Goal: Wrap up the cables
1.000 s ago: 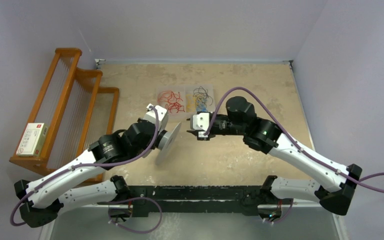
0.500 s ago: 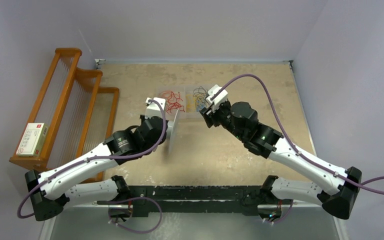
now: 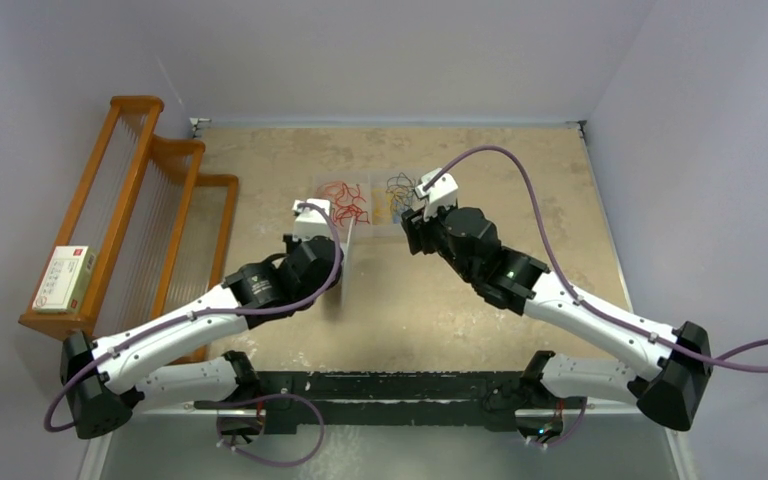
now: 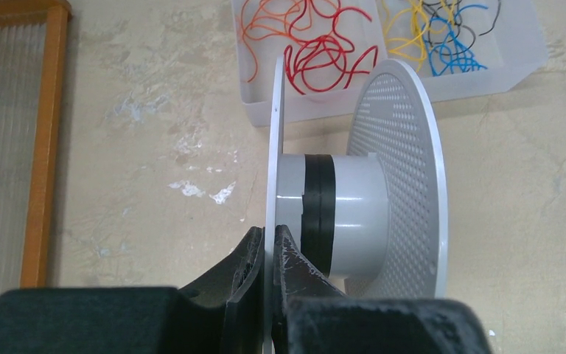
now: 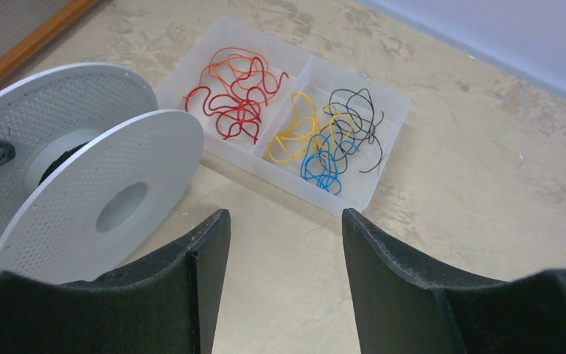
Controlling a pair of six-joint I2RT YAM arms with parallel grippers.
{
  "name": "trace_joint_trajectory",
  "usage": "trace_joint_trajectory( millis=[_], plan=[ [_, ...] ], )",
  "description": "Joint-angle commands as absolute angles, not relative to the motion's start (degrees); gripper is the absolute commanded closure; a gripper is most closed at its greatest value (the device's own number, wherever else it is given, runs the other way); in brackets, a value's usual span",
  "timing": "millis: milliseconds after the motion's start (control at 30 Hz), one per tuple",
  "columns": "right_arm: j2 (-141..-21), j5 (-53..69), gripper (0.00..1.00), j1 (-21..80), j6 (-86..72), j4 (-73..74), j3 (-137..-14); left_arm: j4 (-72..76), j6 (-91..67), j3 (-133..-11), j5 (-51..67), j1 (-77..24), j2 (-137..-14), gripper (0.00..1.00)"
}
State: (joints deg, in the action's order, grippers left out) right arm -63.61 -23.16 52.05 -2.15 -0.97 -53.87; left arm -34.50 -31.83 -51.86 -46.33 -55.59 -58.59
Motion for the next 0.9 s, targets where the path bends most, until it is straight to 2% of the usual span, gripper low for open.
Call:
trace_joint_trajectory(
  millis=[0, 367, 867],
  plan=[
    [-64.3, -26.2, 0.4, 51.9, -4.9, -4.2, -54.5, -29.8, -36.2, -50.1, -48.5, -54.6, -57.4, 1.0],
    [-70.6, -25.9, 0.4, 49.1, -5.7, -6.3, -57.2, -29.8, -39.1, -47.3, -48.8, -53.6, -57.3, 1.0],
    [-96.0, -13.9, 0.43, 39.6, -7.1, -1.6, -76.2, -32.9, -39.6, -50.6, -48.9, -53.6, -56.0, 0.52]
  ],
)
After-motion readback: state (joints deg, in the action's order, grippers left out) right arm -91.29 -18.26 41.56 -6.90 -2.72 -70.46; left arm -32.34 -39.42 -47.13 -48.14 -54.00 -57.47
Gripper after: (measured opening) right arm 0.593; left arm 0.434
